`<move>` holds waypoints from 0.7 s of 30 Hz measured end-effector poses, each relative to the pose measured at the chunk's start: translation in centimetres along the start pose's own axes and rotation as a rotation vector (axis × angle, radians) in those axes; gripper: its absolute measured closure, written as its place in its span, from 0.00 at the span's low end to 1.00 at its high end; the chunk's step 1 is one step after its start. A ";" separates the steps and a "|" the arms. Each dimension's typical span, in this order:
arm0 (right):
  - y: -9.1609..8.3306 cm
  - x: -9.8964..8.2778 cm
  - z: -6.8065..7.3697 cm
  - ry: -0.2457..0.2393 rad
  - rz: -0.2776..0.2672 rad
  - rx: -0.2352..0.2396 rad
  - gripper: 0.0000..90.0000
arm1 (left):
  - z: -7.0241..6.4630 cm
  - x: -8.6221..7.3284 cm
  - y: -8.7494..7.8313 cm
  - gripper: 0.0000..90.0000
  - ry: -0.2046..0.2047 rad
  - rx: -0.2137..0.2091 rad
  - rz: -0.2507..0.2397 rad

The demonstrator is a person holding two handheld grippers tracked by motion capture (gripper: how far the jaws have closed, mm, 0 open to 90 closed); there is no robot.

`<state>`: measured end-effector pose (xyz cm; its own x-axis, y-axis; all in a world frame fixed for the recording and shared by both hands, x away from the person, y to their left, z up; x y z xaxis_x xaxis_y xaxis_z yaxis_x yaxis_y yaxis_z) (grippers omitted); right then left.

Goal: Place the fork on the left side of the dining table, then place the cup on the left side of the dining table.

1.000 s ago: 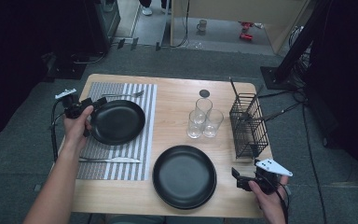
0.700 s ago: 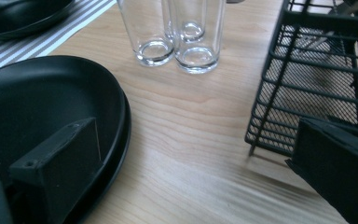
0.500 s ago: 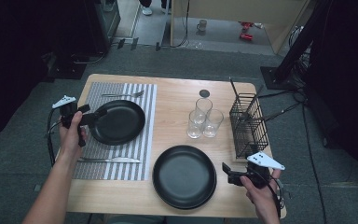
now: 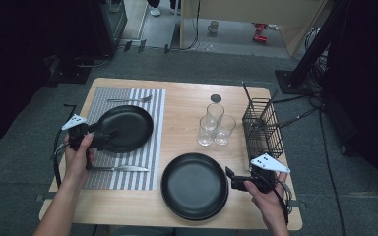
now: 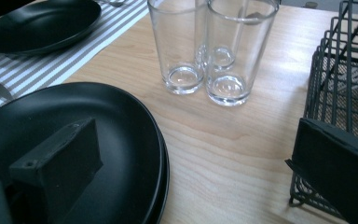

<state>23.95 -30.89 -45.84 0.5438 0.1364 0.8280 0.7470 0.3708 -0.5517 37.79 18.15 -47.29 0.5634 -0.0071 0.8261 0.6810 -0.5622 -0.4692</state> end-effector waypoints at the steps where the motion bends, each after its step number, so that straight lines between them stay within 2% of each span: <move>1: 0.1 0.2 0.1 -0.002 -0.001 0.002 0.01 | -0.1 -0.2 -0.1 0.03 0.005 0.006 0.003; 5: 0.3 0.7 0.5 -0.002 -0.006 0.009 0.01 | -0.5 -0.9 -0.6 0.03 0.002 0.008 0.003; 11: 0.8 1.4 0.9 -0.007 -0.013 0.017 0.01 | -1.1 -1.9 -1.0 0.03 0.028 0.012 0.020; 21: 2.2 2.9 1.9 -0.008 -0.021 0.039 0.01 | -1.2 -2.7 -1.3 0.03 0.041 0.020 0.037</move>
<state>26.42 -27.95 -44.50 0.5252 0.1355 0.8401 0.7426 0.4090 -0.5303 34.78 17.89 -48.52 0.5690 -0.0614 0.8200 0.6696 -0.5443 -0.5053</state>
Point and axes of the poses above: each handheld gripper's, and its own axes: y roughly forward along the jaws, x roughly out of its top, z roughly to its left, the point moved 3 cm from there along y, roughly forward along the jaws, and after that the axes turned 2 degrees about z, right-handed, at the moved point
